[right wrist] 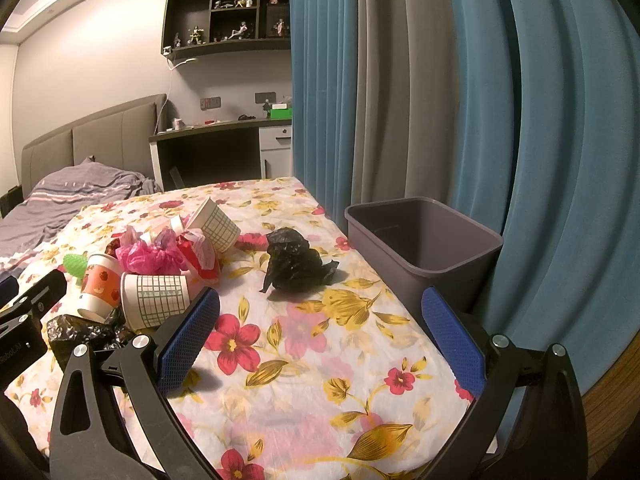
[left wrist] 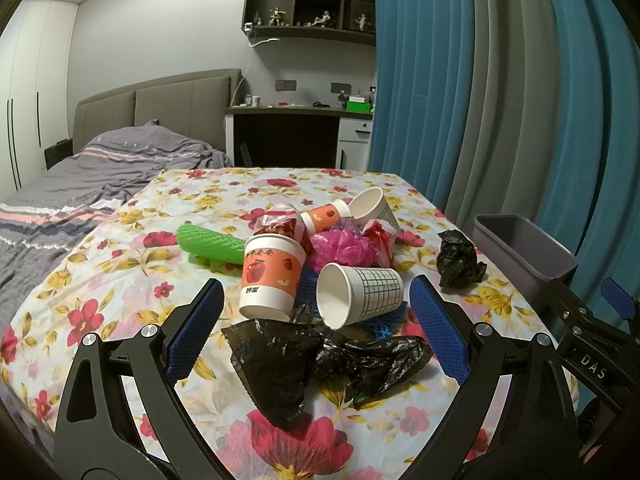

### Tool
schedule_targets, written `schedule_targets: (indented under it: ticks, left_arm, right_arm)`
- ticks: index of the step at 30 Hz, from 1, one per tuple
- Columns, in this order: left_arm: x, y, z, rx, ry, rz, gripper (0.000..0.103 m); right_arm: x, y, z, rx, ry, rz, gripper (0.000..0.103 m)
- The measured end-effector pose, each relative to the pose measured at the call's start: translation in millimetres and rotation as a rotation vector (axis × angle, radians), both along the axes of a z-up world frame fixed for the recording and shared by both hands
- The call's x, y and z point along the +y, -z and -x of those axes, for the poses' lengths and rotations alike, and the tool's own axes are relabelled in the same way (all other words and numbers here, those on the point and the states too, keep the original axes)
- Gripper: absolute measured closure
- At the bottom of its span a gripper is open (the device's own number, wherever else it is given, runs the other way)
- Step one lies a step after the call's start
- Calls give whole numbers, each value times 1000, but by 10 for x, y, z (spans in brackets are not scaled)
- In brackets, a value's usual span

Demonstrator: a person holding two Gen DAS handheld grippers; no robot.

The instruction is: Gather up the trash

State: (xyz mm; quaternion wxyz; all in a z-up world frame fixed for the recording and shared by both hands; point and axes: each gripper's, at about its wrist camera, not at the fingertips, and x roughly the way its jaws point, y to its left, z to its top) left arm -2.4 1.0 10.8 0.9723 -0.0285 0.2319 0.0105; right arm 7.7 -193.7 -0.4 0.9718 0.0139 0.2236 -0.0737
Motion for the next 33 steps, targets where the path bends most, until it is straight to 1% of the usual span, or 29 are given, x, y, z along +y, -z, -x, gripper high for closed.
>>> schedule_targets:
  ticks: [13,33]
  left_arm:
    - [12,-22,8,0,0,6,11]
    - [27,32,-31,-8,-16,-12,11]
  right_arm:
    - [-4,-12,0,-3,1,-1,5]
    - [-7,-6,1,-3,0,-3,5]
